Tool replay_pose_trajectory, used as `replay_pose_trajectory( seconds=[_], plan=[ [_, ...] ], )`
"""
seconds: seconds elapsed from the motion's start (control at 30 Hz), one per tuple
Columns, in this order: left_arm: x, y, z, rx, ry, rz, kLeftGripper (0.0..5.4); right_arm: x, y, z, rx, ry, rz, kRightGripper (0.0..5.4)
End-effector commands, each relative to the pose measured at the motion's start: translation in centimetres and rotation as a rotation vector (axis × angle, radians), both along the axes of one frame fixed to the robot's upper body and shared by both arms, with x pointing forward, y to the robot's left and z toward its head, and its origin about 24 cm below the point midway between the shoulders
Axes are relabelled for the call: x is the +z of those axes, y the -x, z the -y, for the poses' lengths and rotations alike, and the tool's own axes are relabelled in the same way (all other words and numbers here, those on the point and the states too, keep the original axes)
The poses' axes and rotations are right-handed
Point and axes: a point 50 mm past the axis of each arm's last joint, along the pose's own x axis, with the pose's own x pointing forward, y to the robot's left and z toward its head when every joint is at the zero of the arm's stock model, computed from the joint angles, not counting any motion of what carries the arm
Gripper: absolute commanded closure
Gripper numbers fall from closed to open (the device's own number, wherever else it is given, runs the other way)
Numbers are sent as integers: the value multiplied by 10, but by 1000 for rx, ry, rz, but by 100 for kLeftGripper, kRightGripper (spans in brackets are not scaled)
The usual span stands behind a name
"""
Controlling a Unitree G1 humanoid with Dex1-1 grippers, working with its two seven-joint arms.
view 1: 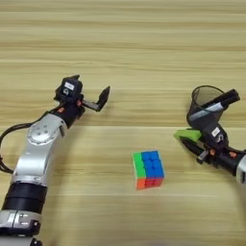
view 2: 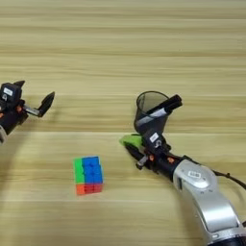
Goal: Move the objects on the table
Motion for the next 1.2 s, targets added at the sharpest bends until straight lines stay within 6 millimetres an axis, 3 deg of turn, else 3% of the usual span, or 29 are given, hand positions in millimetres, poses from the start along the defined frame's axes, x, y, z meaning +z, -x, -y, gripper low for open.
replay_pose_trajectory(
  seconds=[0.03,0.63,0.93,1.2],
  plan=[
    [3,-3,-1,4,-8,14,0,-13,8,2,-5,25,-78,372],
    [3,-2,-1,0,-4,18,0,-7,8,-1,9,8,-53,184],
    [2,-2,0,-1,-4,17,0,18,12,-14,110,-70,77,81],
    [2,-3,0,1,-5,18,0,37,30,-27,302,-168,169,5]
  ],
)
